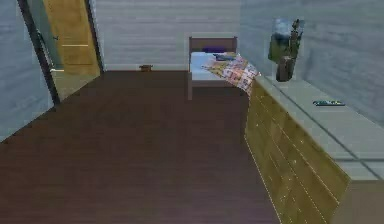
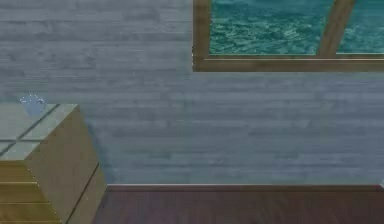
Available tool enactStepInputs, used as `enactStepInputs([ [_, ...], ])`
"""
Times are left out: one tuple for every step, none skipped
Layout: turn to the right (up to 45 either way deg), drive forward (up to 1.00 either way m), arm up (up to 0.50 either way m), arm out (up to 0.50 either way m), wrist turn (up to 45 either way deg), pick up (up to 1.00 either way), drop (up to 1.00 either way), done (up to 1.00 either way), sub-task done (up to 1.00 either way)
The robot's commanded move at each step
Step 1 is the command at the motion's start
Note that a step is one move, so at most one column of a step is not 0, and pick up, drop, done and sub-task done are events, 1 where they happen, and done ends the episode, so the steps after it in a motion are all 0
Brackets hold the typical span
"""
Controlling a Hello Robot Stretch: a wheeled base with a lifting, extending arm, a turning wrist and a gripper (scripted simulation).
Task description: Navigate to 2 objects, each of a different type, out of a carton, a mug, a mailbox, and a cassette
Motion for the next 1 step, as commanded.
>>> enactStepInputs([
  [45.0,0.00,0.00,0.00,0.0,0.00,0.00,0.00,0.00],
])
